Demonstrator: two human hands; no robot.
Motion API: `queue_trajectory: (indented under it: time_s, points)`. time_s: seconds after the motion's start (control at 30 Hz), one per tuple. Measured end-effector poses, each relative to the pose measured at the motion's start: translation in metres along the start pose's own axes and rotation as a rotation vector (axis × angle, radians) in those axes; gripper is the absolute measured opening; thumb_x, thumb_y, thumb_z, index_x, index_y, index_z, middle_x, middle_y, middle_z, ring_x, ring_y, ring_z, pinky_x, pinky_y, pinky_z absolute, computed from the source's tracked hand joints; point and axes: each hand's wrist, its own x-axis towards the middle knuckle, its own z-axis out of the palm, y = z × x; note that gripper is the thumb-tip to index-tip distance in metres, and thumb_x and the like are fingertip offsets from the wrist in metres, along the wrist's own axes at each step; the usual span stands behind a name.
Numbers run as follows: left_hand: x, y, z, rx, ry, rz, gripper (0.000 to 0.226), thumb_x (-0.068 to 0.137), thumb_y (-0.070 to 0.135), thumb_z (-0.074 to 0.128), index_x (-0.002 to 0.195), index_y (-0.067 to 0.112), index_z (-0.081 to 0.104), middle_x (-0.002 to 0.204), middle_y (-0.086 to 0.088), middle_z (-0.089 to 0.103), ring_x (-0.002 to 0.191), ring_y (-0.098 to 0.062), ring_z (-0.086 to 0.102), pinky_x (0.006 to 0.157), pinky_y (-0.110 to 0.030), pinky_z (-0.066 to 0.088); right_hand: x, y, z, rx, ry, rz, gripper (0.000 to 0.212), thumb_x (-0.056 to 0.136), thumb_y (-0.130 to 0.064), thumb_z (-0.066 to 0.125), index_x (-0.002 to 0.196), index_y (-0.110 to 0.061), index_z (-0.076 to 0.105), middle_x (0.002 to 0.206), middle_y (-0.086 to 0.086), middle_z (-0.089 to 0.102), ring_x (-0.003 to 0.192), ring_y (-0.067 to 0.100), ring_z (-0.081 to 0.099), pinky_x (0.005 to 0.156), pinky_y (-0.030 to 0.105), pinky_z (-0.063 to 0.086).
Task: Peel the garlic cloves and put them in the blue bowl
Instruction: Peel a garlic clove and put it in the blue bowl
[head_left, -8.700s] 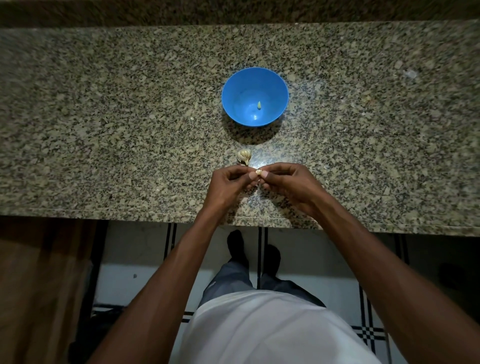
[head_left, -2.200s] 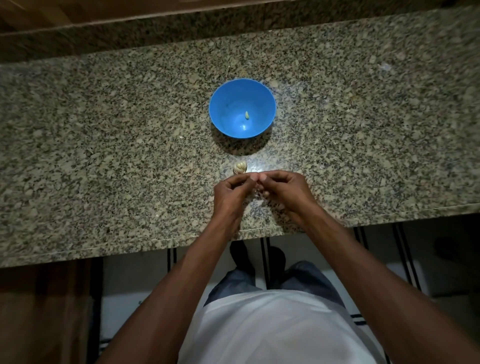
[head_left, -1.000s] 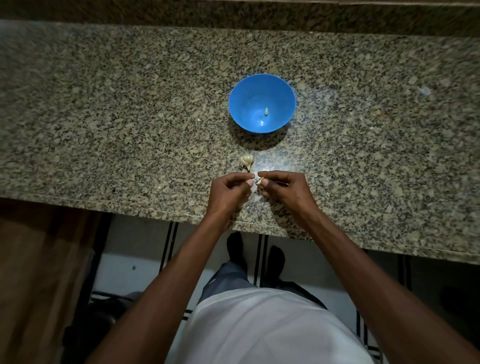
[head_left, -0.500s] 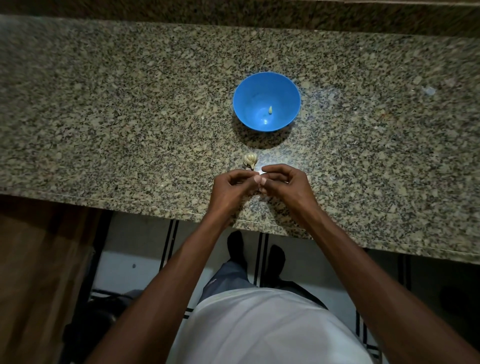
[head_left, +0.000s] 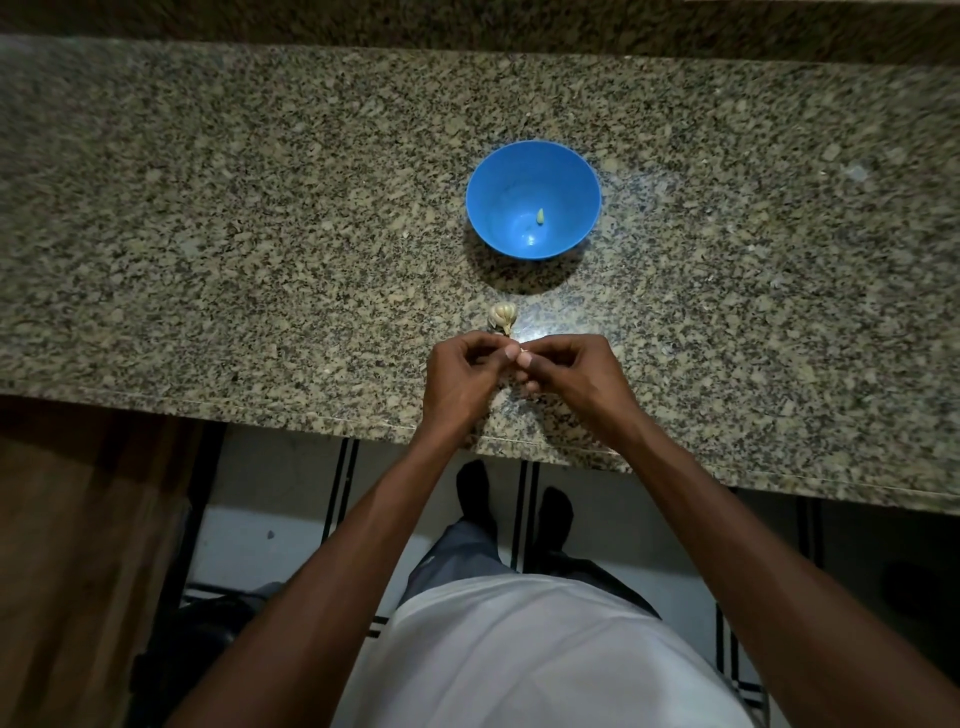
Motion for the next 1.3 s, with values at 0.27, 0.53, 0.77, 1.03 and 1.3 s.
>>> queue_trajectory:
  time_s: [0.27, 0.53, 0.77, 1.03, 1.3]
  points:
    - [-0.001, -0.005, -0.001, 0.109, -0.059, 0.068, 0.009, 0.1, 0.024, 0.07, 0.099, 0.016, 0.073, 0.093, 0.002, 0.075, 0.09, -0.012, 0.072, 0.079, -0.032, 0.061, 0.004, -0.003, -0.002, -0.268, 0.054, -0.026, 0.012, 0.096, -0.017, 0.076, 0.098, -0.006, 0.08, 0.078, 0.006, 0.079, 0.071, 0.018, 0.077, 0.072, 0.037, 0.064]
    - [0.004, -0.006, -0.006, 0.483, -0.198, 0.343, 0.023, 0.11, 0.021, 0.047, 0.092, 0.009, 0.053, 0.074, 0.002, 0.053, 0.063, -0.009, 0.047, 0.055, -0.026, 0.035, -0.002, -0.011, 0.002, -0.431, 0.043, -0.071, 0.018, 0.101, -0.014, 0.069, 0.088, -0.007, 0.079, 0.071, 0.003, 0.077, 0.066, 0.011, 0.075, 0.06, 0.018, 0.056]
    - [0.002, -0.008, 0.0, 0.553, -0.227, 0.36, 0.028, 0.113, 0.022, 0.037, 0.092, 0.006, 0.046, 0.07, -0.005, 0.048, 0.058, -0.014, 0.037, 0.053, -0.035, 0.03, 0.002, -0.018, 0.004, -0.714, 0.055, -0.247, 0.015, 0.096, -0.011, 0.072, 0.084, -0.011, 0.081, 0.067, -0.003, 0.074, 0.054, 0.0, 0.067, 0.05, 0.024, 0.056]
    - [0.007, 0.0, -0.001, 0.357, -0.328, 0.063, 0.039, 0.113, 0.036, 0.036, 0.108, 0.003, 0.056, 0.1, -0.016, 0.065, 0.089, -0.033, 0.061, 0.08, -0.047, 0.051, 0.001, -0.014, 0.003, -0.927, 0.089, -0.392, 0.013, 0.089, 0.001, 0.074, 0.084, -0.01, 0.078, 0.068, 0.002, 0.071, 0.056, 0.007, 0.061, 0.05, 0.019, 0.045]
    - [0.017, 0.003, -0.001, -0.105, -0.492, -0.284, 0.027, 0.11, 0.012, 0.036, 0.096, 0.013, 0.059, 0.068, 0.008, 0.048, 0.058, -0.007, 0.036, 0.057, -0.028, 0.027, -0.001, -0.015, -0.002, -0.904, 0.06, -0.438, 0.012, 0.091, 0.001, 0.074, 0.093, -0.009, 0.081, 0.074, 0.005, 0.074, 0.063, 0.015, 0.066, 0.058, 0.042, 0.057]
